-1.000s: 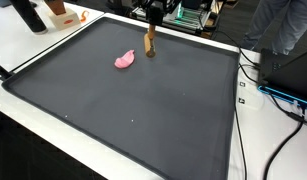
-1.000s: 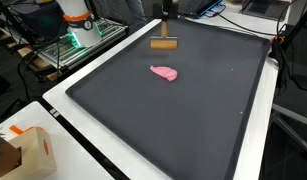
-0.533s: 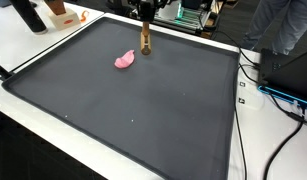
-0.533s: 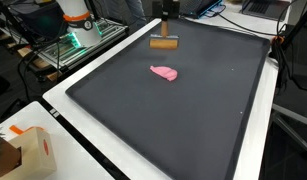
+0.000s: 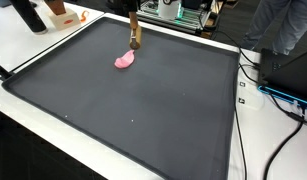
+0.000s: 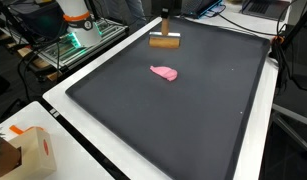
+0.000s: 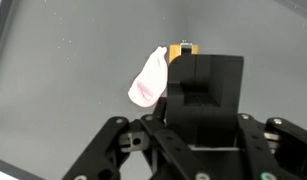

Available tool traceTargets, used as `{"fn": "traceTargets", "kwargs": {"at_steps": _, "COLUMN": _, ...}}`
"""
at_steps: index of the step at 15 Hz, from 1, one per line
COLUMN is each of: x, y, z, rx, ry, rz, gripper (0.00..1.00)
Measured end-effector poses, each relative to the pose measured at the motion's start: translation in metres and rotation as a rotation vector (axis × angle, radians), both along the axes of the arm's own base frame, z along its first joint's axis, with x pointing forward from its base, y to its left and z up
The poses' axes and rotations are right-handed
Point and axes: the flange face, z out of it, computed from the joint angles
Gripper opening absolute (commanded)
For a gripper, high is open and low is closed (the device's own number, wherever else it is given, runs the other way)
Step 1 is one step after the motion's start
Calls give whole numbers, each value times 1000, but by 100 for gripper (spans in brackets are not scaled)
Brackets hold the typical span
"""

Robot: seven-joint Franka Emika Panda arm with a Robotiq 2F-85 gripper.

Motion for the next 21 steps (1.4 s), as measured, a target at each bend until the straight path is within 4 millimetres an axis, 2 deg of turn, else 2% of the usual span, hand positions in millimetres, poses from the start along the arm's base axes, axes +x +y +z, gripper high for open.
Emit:
{"fn": "traceTargets", "kwargs": {"at_steps": 7, "x": 17, "y": -31, "z": 34, "rx": 34, "ry": 11, "rz": -33, "gripper": 24}}
{"fn": "traceTargets", "kwargs": {"at_steps": 8, "x": 18, "y": -34, "z": 38, "rx": 36, "ry": 9, "rz": -35, "gripper": 49}}
{"fn": "traceTargets", "kwargs": {"at_steps": 15, "x": 20, "y": -33, "z": 35, "rx": 35, "ry": 15, "rz": -33, "gripper": 49}}
{"fn": "traceTargets", "kwargs": {"at_steps": 16, "x": 20, "y": -33, "z": 35, "rx": 35, "ry": 16, "rz": -33, "gripper": 24}}
{"fn": "traceTargets", "kwargs": {"at_steps": 19, "x": 21, "y": -33, "z": 33, "rx": 33, "ry": 19, "rz": -21, "gripper": 24}}
{"fn": "traceTargets", "kwargs": {"at_steps": 21, "x": 20, "y": -29, "z": 29, "rx": 37, "ry": 34, "rz": 80, "gripper": 24}}
